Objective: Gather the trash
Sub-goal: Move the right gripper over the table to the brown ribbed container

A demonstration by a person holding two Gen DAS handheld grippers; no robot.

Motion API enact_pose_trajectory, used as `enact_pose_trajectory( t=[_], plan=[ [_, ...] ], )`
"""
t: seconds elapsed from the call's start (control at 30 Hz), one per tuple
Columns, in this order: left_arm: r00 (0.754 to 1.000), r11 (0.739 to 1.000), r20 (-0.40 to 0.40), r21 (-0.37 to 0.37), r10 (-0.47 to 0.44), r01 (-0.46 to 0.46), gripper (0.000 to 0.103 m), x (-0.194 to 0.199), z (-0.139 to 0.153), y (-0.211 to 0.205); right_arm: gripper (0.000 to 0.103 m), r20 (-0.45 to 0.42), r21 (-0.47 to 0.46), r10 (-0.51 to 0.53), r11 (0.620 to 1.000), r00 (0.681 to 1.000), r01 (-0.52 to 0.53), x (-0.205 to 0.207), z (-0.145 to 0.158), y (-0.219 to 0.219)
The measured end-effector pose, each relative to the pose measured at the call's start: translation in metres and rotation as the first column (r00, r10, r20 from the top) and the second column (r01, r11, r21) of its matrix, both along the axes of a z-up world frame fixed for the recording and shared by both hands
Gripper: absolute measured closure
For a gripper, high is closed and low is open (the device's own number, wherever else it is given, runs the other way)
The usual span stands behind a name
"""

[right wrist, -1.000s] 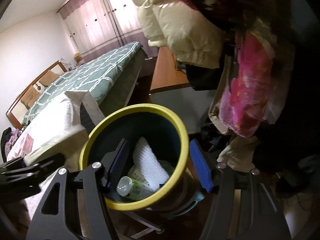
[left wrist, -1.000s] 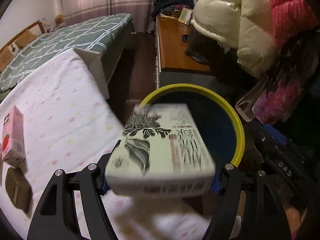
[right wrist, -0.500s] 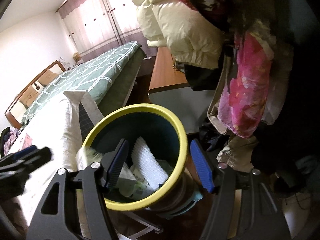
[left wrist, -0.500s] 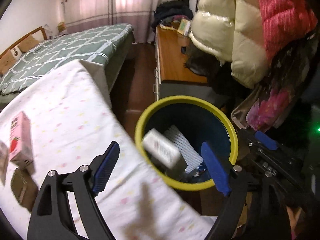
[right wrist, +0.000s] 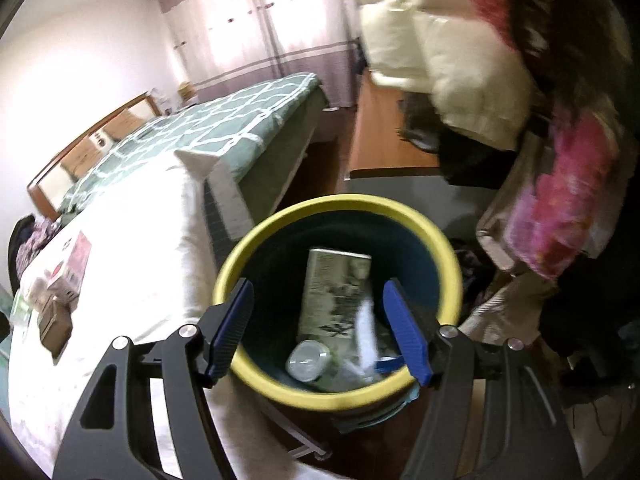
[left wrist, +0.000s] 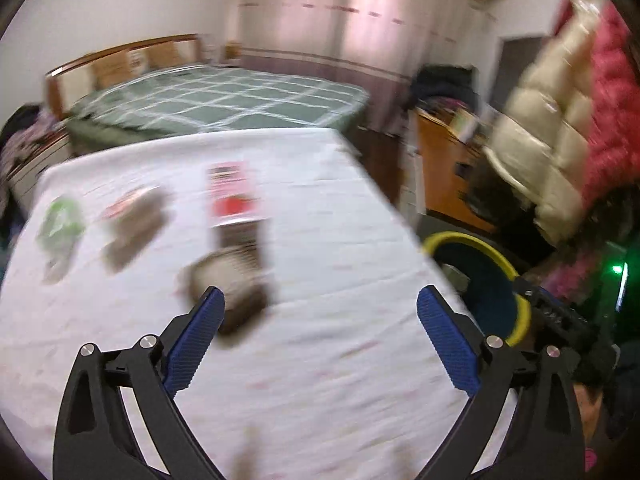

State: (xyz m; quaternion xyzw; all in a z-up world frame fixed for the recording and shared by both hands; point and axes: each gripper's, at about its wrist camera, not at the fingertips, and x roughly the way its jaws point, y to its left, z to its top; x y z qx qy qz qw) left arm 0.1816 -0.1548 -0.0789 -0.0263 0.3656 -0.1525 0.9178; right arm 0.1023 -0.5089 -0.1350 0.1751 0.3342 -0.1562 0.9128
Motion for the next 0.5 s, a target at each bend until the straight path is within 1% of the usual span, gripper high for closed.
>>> enact_pose_trajectory(
  t=[0.07, 0.13, 0.17, 0.27, 0.4, 0.47, 0.5],
  plan=[
    [0.997, 0.997, -0.003, -0.001, 0.072, -0.072, 0.007, -0.004, -0.003, 0.034, 0.039, -0.002, -0.01, 0.033, 0.999, 0.999, -0.033, 0.008, 0.002, 0.017],
    [0.989, 0.989, 0.0, -0.004, 0.147, -0.147, 0.007, -0.011, -0.004, 0.071, 0.039, -0.004, -0.018, 0.075, 0.997, 0.997, -0.075, 0.017, 0.004, 0.038],
    [0.981, 0.981, 0.005, -0.005, 0.193, -0.193, 0.007, -0.015, -0.004, 0.092, 0.038, -0.005, -0.022, 0.094, 0.995, 0.996, -0.094, 0.021, 0.004, 0.047],
    [0.959, 0.959, 0.022, -0.007, 0.284, -0.283, 0.007, -0.027, -0.004, 0.136, 0.038, -0.012, -0.03, 0.177, 0.984, 0.984, -0.177, 0.037, 0.008, 0.085],
    [0.933, 0.934, 0.035, -0.014, 0.358, -0.358, 0.007, -0.039, -0.006, 0.179, 0.039, -0.013, -0.035, 0.309, 0.95, 0.951, -0.31, 0.055, 0.014, 0.141],
    [0.925, 0.926, 0.036, -0.02, 0.378, -0.377, 0.006, -0.041, -0.007, 0.194, 0.038, -0.01, -0.023, 0.374, 0.927, 0.927, -0.374, 0.063, 0.018, 0.166],
    [0.92, 0.921, 0.036, -0.022, 0.39, -0.389, 0.006, -0.042, -0.009, 0.202, 0.038, -0.009, -0.013, 0.415, 0.909, 0.91, -0.416, 0.068, 0.02, 0.181]
  ],
)
